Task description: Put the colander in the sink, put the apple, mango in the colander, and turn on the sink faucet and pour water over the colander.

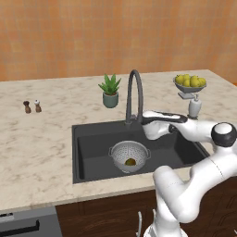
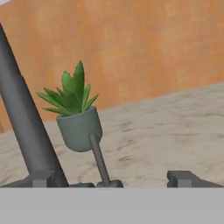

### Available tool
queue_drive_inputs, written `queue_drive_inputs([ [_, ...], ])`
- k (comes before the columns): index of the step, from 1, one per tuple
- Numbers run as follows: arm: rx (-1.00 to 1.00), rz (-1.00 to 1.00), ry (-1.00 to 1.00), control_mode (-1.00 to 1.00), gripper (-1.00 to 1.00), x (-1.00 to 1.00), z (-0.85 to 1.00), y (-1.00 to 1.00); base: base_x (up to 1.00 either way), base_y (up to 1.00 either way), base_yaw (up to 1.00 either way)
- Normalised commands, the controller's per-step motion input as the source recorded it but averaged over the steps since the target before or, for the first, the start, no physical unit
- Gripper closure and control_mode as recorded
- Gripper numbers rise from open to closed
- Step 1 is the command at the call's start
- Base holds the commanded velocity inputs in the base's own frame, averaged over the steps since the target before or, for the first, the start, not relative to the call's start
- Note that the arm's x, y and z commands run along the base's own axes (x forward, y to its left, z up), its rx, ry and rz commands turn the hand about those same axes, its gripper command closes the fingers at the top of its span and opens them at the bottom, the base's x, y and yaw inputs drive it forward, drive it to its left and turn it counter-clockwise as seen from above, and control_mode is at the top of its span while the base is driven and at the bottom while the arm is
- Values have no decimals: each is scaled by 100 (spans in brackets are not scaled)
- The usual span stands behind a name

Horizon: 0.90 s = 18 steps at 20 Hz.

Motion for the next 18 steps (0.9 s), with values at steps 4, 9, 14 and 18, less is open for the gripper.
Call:
queue_drive_inputs([
  [4,0,0,0,-100,-100,21,-3,0,0,0,0],
  [9,0,0,0,-100,-100,27,-6,0,0,0,0],
  [14,0,0,0,-100,-100,24,-3,0,0,0,0],
  [18,0,0,0,-100,-100,17,-3,0,0,0,0],
])
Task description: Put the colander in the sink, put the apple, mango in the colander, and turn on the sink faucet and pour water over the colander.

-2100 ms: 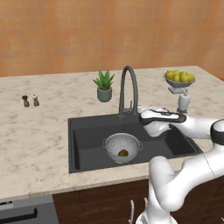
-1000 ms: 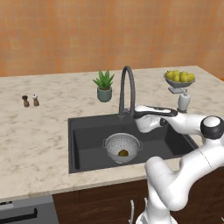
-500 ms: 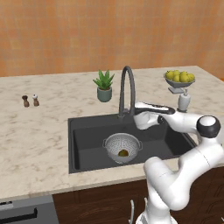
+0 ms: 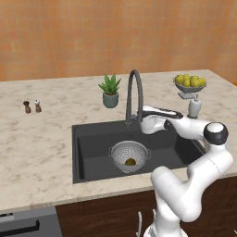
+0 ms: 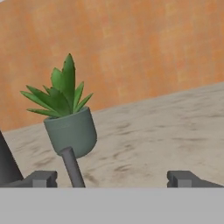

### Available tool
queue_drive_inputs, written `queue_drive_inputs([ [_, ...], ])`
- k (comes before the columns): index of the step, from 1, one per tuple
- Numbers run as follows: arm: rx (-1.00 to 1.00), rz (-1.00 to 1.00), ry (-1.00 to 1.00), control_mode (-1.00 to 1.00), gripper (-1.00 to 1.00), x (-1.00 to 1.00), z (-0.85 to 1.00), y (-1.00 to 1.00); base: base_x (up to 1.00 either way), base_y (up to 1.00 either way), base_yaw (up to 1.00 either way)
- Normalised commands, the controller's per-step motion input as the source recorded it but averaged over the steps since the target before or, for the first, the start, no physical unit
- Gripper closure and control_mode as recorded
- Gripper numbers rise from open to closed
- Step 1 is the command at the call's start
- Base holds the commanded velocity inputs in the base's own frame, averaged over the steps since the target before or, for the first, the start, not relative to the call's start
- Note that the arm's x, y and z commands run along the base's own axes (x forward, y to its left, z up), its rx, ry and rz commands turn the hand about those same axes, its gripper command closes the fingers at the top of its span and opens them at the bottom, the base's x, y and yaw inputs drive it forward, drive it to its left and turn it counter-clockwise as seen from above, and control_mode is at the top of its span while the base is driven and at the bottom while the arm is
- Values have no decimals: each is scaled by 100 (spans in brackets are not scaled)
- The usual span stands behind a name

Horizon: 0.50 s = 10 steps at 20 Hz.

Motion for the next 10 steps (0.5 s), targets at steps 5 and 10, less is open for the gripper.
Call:
queue_drive_inputs([
  [5,0,0,0,-100,-100,10,-5,0,0,0,0],
  [10,0,0,0,-100,-100,9,-4,6,0,0,0],
])
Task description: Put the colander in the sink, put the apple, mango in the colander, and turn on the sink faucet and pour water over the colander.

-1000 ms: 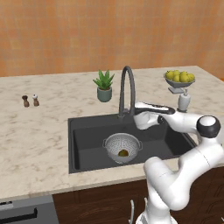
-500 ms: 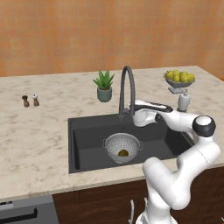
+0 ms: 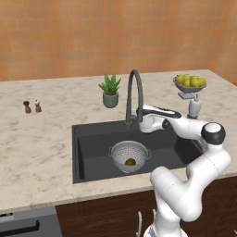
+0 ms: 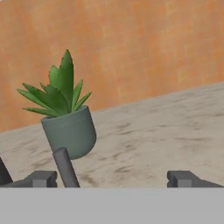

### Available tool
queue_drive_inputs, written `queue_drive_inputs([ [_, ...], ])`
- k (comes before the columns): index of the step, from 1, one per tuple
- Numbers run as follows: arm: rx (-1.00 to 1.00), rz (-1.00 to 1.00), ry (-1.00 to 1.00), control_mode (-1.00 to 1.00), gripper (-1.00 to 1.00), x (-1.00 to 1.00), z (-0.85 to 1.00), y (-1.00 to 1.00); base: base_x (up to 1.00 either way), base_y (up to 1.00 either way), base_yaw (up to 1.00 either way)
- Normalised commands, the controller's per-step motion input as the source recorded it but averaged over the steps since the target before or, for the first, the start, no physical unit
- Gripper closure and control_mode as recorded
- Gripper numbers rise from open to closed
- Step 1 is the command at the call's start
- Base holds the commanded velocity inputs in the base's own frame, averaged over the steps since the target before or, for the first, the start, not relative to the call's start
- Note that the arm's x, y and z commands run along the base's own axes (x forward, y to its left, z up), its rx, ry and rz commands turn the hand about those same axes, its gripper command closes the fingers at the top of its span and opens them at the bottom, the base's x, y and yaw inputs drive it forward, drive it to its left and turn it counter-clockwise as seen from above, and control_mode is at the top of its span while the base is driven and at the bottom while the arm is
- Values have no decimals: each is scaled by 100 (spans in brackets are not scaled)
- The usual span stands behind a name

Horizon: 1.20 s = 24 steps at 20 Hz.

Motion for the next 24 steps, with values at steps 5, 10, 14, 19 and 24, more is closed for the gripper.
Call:
queue_drive_inputs([
  [5,0,1,0,-100,-100,10,-8,10,0,0,0],
  [10,0,0,3,-100,-100,8,0,16,0,0,0],
  [14,0,0,2,-100,-100,15,0,6,0,0,0],
  [19,0,0,2,-100,-100,10,0,1,0,0,0],
  [24,0,0,0,-100,-100,8,0,-1,0,0,0],
])
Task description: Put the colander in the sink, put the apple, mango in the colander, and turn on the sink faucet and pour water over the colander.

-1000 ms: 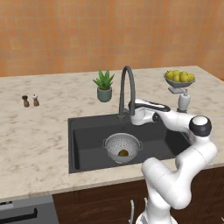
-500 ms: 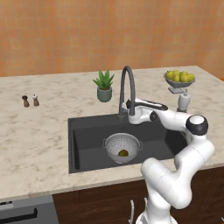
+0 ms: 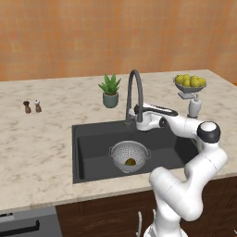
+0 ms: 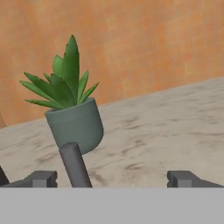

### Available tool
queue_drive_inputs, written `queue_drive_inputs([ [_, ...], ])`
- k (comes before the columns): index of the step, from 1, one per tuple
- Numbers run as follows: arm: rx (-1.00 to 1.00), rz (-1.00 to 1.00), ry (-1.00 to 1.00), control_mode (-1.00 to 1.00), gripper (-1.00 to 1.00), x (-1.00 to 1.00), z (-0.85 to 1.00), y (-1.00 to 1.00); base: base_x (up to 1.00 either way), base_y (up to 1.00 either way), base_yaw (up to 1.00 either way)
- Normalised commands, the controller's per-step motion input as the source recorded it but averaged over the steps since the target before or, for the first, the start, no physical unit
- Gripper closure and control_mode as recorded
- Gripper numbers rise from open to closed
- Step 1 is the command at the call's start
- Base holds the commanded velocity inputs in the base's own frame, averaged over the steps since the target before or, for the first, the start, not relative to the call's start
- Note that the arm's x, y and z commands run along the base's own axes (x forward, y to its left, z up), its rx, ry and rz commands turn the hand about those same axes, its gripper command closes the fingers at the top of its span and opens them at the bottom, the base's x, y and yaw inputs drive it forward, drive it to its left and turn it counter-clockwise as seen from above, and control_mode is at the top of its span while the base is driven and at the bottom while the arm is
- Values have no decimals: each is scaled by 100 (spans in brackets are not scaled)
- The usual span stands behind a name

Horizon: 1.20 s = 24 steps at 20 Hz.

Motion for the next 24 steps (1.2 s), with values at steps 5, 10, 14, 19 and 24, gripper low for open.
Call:
queue_drive_inputs([
  [5,0,0,0,-100,-100,1,0,-21,0,0,0],
  [10,0,3,0,-100,-100,0,0,-47,0,0,0],
  [14,1,6,0,-100,-100,0,0,-71,0,0,0],
  [19,3,5,0,-100,-100,0,0,-91,0,0,0],
  [24,4,2,0,-100,-100,0,0,-90,0,0,0],
])
